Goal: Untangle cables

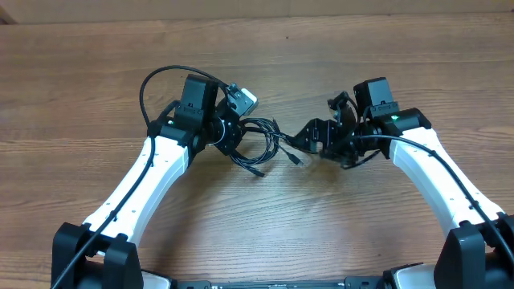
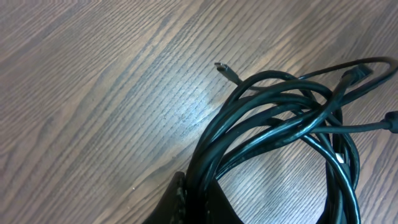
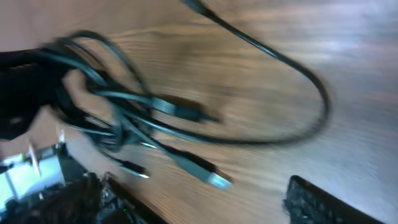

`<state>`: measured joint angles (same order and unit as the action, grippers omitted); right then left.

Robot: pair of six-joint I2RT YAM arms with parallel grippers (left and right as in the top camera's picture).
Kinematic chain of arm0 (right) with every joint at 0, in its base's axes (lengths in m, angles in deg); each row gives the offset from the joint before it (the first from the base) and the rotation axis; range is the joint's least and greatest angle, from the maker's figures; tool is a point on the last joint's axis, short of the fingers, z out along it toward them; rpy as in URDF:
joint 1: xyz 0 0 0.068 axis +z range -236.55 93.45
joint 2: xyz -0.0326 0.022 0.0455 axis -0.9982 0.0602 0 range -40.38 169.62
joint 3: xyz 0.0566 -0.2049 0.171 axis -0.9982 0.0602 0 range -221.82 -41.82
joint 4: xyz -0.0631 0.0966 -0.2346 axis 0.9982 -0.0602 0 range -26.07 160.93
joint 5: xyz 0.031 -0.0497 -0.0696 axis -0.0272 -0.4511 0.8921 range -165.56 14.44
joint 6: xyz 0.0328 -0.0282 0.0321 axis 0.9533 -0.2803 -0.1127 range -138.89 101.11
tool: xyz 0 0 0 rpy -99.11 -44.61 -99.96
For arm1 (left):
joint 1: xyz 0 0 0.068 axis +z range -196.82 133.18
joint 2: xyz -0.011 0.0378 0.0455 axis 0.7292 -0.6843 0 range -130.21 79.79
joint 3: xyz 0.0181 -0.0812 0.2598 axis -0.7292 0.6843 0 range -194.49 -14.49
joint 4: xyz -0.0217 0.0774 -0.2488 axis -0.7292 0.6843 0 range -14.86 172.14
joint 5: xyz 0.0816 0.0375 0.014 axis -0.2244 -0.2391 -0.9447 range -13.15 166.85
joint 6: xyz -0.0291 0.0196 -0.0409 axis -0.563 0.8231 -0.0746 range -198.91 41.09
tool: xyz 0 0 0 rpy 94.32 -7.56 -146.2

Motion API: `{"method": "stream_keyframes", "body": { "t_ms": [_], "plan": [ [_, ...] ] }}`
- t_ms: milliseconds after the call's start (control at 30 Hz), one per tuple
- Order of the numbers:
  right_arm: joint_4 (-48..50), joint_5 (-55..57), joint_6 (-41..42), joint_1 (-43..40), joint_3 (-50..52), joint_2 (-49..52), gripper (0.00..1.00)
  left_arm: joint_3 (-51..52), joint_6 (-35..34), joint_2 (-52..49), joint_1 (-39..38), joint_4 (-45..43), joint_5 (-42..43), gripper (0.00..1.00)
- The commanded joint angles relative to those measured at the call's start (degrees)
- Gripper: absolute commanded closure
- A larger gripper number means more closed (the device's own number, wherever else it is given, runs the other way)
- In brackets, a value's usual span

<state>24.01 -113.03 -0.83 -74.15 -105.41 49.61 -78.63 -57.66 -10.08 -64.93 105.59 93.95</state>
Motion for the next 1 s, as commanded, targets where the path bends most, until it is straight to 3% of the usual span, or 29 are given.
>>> {"method": "stream_keyframes", "body": {
  "t_ms": [0, 233, 600, 967],
  "plan": [
    [3.8, -3.02, -2.05, -0.15, 0.11, 0.02, 0.0, -1.03, 3.69, 1.05, 0.44, -0.22, 0.72, 0.96],
    [8.39, 4.46, -2.05, -0.15, 0.11, 0.02, 0.0, -1.03, 9.7, 1.05, 0.42, 1.92, 0.7, 0.96],
    [8.31, 9.6, -2.03, -0.15, 0.11, 0.02, 0.0, -0.98, 8.7, 1.05, 0.46, 2.73, 1.01, 0.96],
    [8.31, 9.6, -2.03, -0.15, 0.11, 0.02, 0.0, -0.98, 6.1, 1.05, 0.46, 5.79, 8.48, 0.96]
  ]
}}
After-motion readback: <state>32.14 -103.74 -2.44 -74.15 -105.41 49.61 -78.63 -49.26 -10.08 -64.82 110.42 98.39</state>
